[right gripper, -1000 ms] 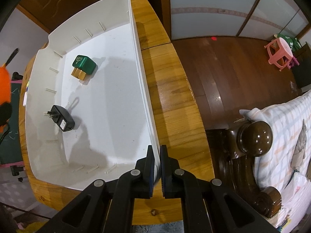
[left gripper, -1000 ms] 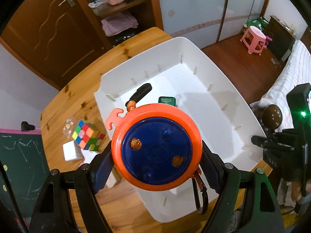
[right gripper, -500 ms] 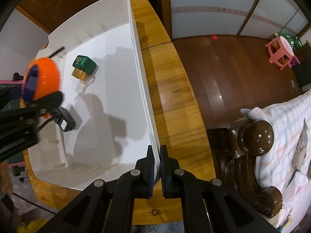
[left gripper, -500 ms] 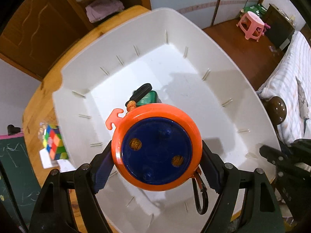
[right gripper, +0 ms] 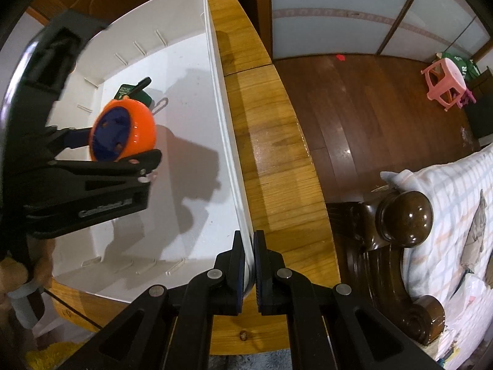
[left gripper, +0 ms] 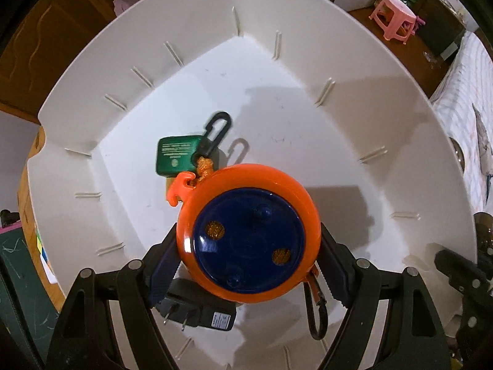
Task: Organize rigid objects
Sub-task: 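Lower the cord reel into the tray and open the left gripper, then withdraw the left tool toward the white square charger, then close the left gripper on the white square charger, then carry the white charger with the left gripper over the tray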
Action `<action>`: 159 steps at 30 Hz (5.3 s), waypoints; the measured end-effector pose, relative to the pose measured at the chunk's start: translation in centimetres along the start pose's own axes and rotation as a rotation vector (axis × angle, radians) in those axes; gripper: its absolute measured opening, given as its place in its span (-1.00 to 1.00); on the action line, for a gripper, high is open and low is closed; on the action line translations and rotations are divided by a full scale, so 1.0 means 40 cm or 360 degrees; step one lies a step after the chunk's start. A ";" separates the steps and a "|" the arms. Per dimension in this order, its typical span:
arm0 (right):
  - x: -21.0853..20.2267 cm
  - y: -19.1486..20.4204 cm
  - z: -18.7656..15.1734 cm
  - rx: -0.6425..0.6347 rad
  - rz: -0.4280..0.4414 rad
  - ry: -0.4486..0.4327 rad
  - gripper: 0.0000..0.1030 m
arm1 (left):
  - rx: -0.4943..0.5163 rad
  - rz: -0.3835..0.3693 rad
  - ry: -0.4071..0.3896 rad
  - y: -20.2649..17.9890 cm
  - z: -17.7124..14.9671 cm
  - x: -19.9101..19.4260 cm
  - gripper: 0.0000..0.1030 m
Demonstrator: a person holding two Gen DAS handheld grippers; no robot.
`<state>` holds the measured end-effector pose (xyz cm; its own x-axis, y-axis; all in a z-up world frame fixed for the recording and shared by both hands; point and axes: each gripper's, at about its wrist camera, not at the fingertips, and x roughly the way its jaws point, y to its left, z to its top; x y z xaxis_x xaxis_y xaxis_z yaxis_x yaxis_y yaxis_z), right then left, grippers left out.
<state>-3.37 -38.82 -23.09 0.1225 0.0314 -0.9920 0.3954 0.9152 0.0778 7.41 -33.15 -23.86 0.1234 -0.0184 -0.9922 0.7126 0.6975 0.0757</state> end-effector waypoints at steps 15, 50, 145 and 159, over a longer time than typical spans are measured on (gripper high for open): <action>0.000 0.000 0.002 -0.0003 0.0004 0.0000 -0.90 | -0.0007 -0.0050 -0.0025 -0.024 -0.012 -0.019 0.91; 0.000 0.001 -0.001 -0.0021 -0.0018 0.0001 -0.90 | -0.0559 0.0168 -0.0291 0.305 -0.319 -0.331 0.91; 0.013 0.003 0.013 -0.0069 0.0034 0.0074 -0.88 | -0.0751 0.0032 -0.0381 0.445 -0.228 -0.347 0.14; 0.020 0.002 0.003 -0.0195 0.0156 0.0121 -0.79 | -0.0698 0.0149 -0.0141 0.299 -0.045 -0.157 0.14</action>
<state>-3.13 -38.78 -23.85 0.0840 0.1489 -0.9853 0.2707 0.9482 0.1664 13.90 -23.41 -16.89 0.2454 0.0110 -0.9694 0.3384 0.9361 0.0963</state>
